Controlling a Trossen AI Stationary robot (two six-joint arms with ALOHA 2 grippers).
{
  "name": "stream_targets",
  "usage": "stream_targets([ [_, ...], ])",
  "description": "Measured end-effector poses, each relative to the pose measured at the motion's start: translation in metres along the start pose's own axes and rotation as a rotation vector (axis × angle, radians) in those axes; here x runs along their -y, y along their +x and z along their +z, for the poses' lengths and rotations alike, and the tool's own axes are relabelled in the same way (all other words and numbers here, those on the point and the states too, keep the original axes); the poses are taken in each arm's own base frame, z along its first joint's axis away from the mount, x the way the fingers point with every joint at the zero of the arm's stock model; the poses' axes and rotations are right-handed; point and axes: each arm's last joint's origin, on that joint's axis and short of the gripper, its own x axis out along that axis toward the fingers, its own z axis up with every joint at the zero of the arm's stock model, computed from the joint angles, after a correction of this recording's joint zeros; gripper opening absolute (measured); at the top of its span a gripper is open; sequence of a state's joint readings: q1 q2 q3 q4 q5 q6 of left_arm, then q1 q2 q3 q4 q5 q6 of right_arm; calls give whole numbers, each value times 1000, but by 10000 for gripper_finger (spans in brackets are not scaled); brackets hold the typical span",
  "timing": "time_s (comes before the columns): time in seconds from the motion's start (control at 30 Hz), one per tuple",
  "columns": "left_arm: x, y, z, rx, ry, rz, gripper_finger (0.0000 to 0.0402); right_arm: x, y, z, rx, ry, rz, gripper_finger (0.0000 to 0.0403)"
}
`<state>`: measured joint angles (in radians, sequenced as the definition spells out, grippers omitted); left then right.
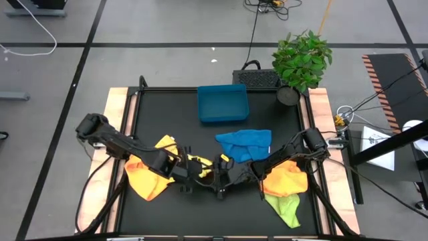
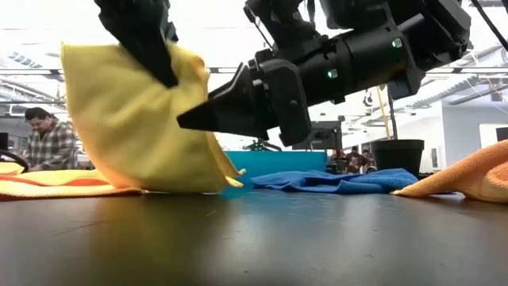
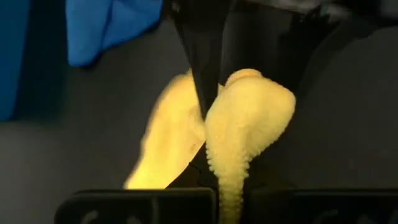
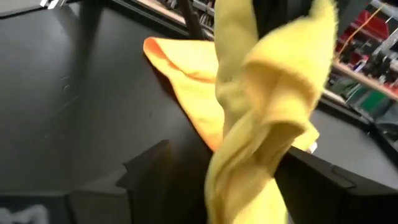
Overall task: Fold microfiber towels
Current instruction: Put the yellow microfiber towel into the bin
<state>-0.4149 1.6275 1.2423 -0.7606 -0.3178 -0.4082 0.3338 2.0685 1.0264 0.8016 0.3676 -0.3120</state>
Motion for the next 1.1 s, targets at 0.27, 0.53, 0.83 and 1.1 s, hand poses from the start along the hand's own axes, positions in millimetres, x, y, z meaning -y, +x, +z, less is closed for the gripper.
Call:
stream_targets([
  [0.27, -10, -29, 3, 96, 6, -7, 2, 11, 5, -16, -93, 37, -15, 284],
  [0.53, -16, -37, 5, 124, 13, 11, 2, 17, 6, -15, -82, 78, -31, 216],
  [0.83, -25, -37, 7, 130, 49, 45, 1, 19, 2, -10, -113, 40, -16, 54],
  [1.1, -43, -54, 12, 225, 80, 154, 1, 50, -34, 35, -152, -34, -7, 6],
])
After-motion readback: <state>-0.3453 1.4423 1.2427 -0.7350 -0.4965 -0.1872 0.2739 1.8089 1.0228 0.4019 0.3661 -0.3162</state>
